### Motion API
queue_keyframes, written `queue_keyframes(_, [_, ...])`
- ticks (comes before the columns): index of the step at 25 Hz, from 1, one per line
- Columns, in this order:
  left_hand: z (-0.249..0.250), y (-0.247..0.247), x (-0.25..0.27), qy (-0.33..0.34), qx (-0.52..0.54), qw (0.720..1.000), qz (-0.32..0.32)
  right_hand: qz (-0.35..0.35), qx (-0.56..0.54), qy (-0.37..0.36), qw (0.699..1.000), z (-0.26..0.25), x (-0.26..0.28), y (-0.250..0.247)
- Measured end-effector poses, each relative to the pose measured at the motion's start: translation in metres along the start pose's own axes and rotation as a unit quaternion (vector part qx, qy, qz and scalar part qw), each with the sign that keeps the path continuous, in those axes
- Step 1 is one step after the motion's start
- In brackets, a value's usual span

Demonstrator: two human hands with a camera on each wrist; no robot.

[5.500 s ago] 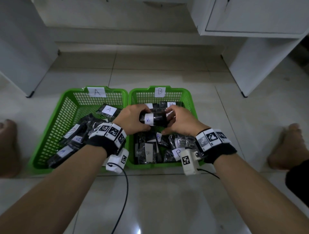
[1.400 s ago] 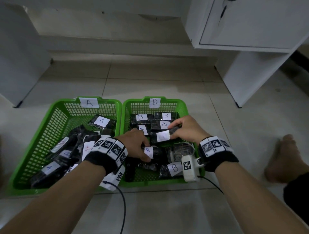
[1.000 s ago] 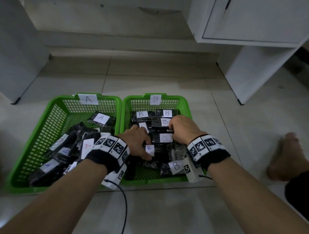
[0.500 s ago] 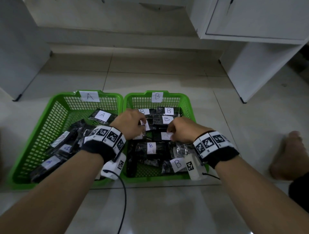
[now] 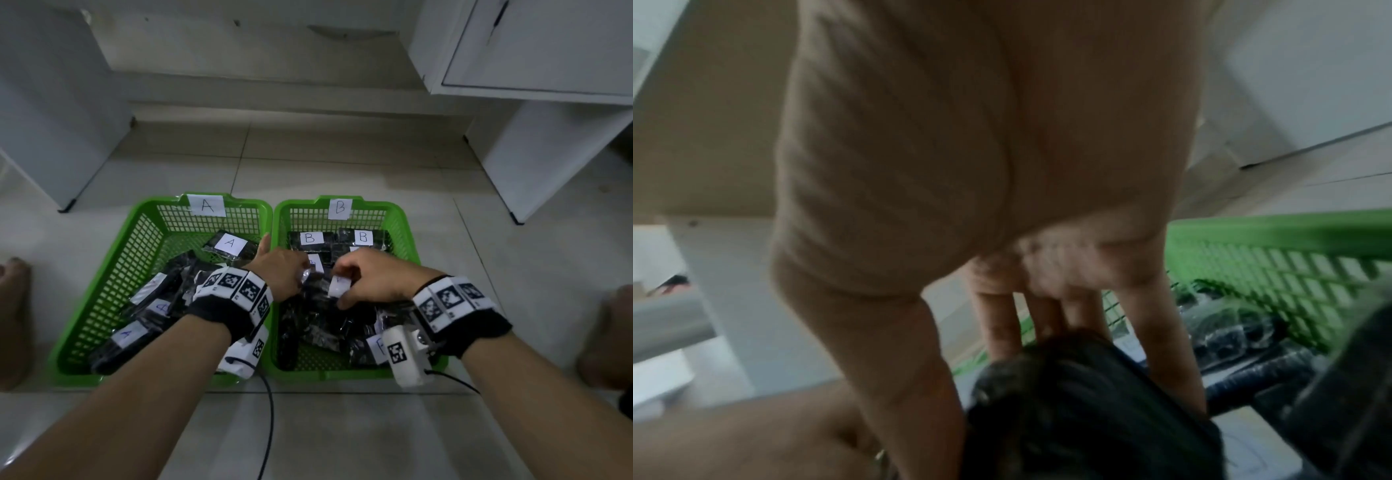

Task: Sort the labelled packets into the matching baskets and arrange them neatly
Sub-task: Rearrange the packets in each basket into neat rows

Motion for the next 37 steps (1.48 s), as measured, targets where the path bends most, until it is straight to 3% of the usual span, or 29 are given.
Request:
queue_keyframes(2, [0.002,-0.015,0.000,0.002,0.125,0.990,0.066,0.065,-0.074,-0.010,0.995,0.007,0.004,-0.018])
queue_keyframes(3, [0.000,-0.024,0.001,-0.012,0.225,0.970,0.093,0.107,-0.099,-0.021,0.989,0.008,0.005,-0.024])
queue_keyframes(4, [-0.001,-0.030,0.003,-0.032,0.344,0.933,0.101,0.150,-0.121,-0.036,0.981,0.008,0.006,-0.030])
queue_keyframes(6, [-0.003,-0.035,0.005,-0.061,0.550,0.830,0.076,0.216,-0.150,-0.065,0.963,0.004,0.007,-0.036])
queue_keyframes(7, [-0.002,-0.037,0.007,-0.058,0.589,0.803,0.068,0.240,-0.151,-0.077,0.956,0.001,0.007,-0.037])
queue_keyframes(10, [-0.004,-0.042,0.009,-0.042,0.604,0.789,0.104,0.283,-0.135,-0.090,0.945,-0.004,0.006,-0.037])
queue_keyframes(15, [-0.012,-0.043,0.007,-0.067,0.646,0.750,0.130,0.276,-0.146,-0.032,0.950,0.016,0.008,-0.048])
queue_keyframes(17, [-0.019,-0.049,0.008,-0.093,0.631,0.751,0.172,0.248,-0.136,0.019,0.959,0.024,0.003,-0.042])
queue_keyframes(20, [-0.037,-0.057,0.014,-0.133,0.524,0.809,0.228,0.174,-0.097,0.056,0.978,0.019,-0.011,-0.021])
queue_keyframes(22, [-0.049,-0.060,0.019,-0.145,0.486,0.824,0.251,0.121,-0.061,0.033,0.990,0.000,-0.021,-0.003])
queue_keyframes(26, [-0.063,-0.056,0.026,-0.167,0.451,0.834,0.269,0.043,0.049,0.000,0.998,-0.028,-0.037,0.039])
queue_keyframes(30, [-0.072,-0.054,0.024,-0.180,0.458,0.826,0.276,0.029,0.089,0.010,0.996,-0.027,-0.045,0.042])
queue_keyframes(34, [-0.071,-0.056,0.022,-0.189,0.447,0.832,0.270,-0.008,-0.002,0.036,0.999,-0.017,-0.034,0.022])
queue_keyframes(37, [-0.060,-0.055,0.017,-0.161,0.437,0.855,0.228,0.026,-0.104,0.082,0.991,0.008,-0.018,-0.012])
Point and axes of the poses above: each hand's wrist, its own x-axis away from the middle knuckle, its own y-axis out of the palm, z = x × y, the point moved 5 cm from there along -x, towards the middle knuckle, and after that the axes turned 3 degrees about y, right-handed, at the moved point
